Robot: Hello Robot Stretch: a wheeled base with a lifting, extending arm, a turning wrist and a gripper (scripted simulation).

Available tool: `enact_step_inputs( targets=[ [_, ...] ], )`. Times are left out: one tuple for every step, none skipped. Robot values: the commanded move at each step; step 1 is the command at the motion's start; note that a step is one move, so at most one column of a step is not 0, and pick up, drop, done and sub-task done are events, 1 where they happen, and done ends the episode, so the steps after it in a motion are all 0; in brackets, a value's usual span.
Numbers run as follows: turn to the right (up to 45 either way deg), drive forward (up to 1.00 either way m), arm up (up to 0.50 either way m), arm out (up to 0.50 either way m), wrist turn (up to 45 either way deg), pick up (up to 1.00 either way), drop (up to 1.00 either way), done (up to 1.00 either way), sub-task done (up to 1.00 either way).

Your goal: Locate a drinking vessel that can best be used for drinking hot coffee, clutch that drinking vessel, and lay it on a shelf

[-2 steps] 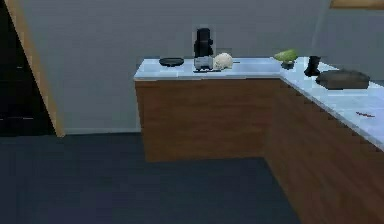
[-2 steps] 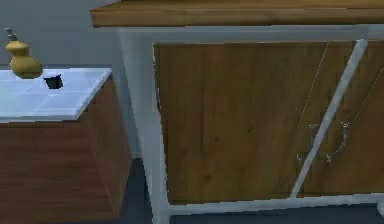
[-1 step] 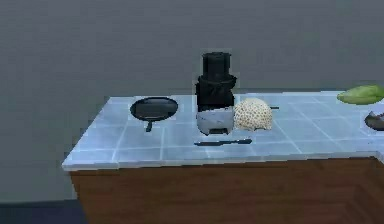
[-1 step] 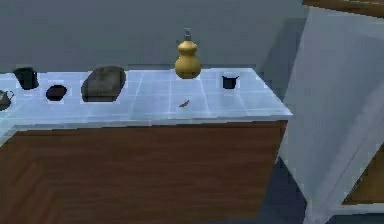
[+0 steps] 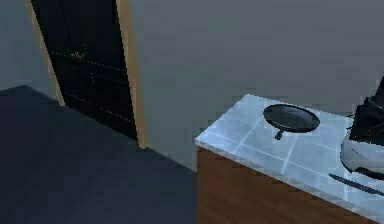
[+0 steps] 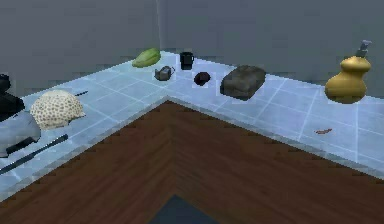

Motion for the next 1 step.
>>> enact_step_inputs(
  targets=[
    [-3.0,0.0,0.0,0.0,0.0,0.0,0.0,0.0,0.0]
  ],
)
